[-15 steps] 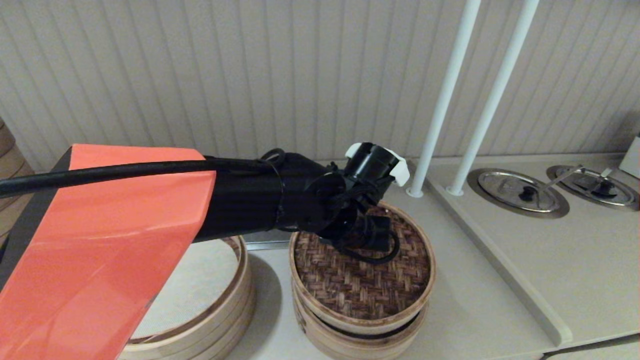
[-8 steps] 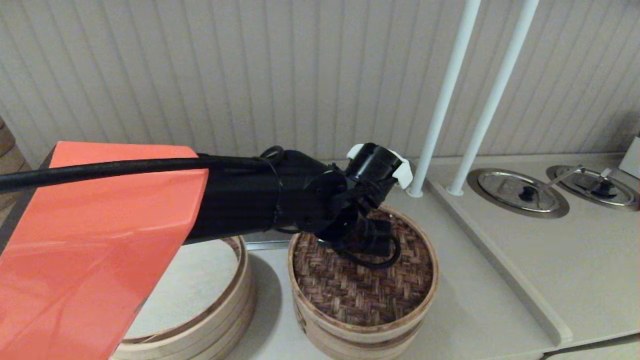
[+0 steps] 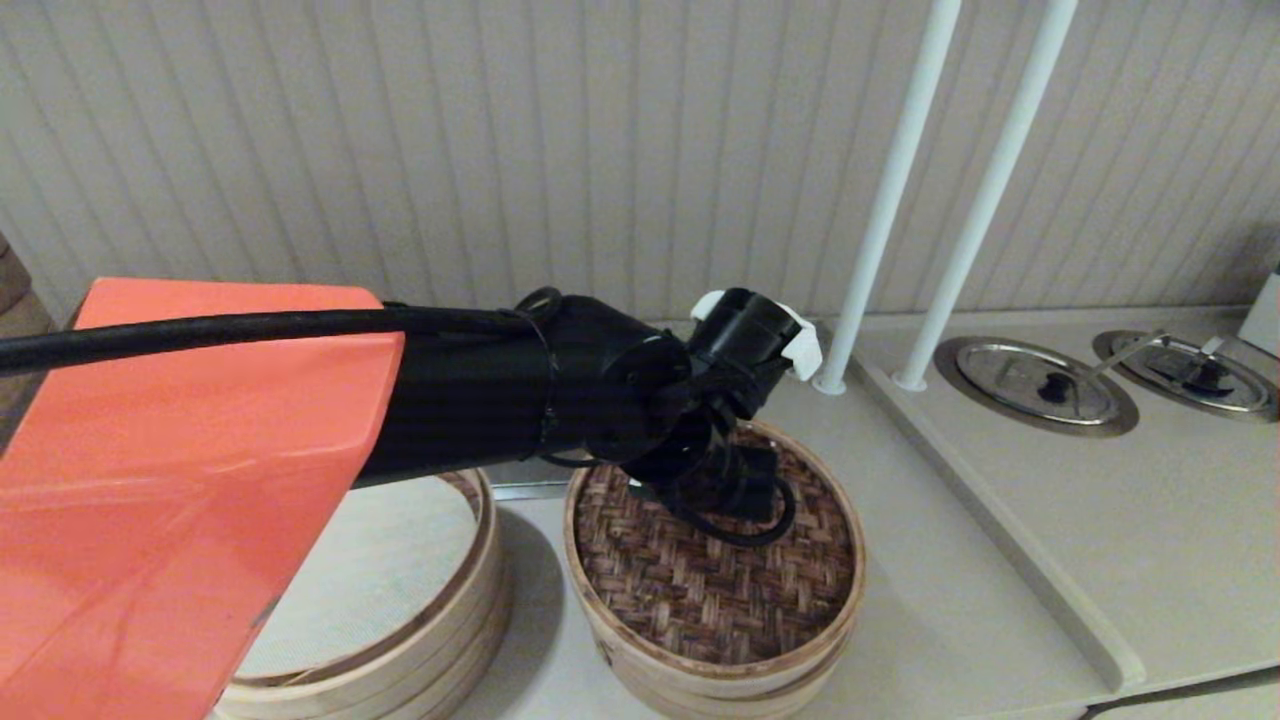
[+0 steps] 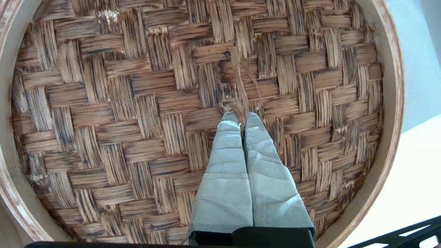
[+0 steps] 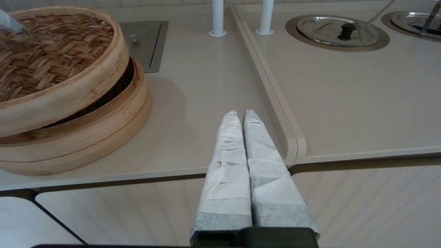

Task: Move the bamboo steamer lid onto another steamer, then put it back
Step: Put the steamer

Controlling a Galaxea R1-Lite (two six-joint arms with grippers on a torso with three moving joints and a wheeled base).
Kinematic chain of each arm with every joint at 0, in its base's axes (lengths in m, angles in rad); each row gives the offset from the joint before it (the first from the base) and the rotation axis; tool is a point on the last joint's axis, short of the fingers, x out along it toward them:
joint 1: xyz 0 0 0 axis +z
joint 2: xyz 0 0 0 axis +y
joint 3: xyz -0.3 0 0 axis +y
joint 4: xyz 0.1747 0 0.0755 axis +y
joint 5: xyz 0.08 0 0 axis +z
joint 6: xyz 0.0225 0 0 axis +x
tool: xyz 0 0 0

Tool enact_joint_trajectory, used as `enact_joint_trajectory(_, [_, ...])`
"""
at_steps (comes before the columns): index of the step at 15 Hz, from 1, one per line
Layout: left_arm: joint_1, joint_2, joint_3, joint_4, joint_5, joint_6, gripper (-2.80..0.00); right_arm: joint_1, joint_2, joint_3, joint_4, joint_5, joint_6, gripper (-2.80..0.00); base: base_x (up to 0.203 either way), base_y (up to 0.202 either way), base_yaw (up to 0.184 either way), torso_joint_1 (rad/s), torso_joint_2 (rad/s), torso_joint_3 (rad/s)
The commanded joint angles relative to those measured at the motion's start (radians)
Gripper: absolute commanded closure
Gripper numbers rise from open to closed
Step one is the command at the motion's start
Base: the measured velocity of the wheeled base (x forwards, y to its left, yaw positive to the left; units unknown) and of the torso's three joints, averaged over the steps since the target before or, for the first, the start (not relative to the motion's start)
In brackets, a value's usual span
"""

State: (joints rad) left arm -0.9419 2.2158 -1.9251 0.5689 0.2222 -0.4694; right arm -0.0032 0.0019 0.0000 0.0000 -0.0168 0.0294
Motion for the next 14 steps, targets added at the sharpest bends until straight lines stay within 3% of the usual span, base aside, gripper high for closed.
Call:
enact_joint_trajectory(1, [0.0,0.023,-0.003,-0.008,0.003,-0.003,0.0,0.0,0.001,0.003,0.0,0.0,0.001,0.0,0.0,0.0,0.0,0.0,0.0,0.0])
enact_joint_trajectory(14, [0.002,0.091,-0.006,-0.093,0.005,0.026,0.0,0.0,0.001,0.002,0.0,0.0,0.001,0.0,0.0,0.0,0.0,0.0,0.0,0.0])
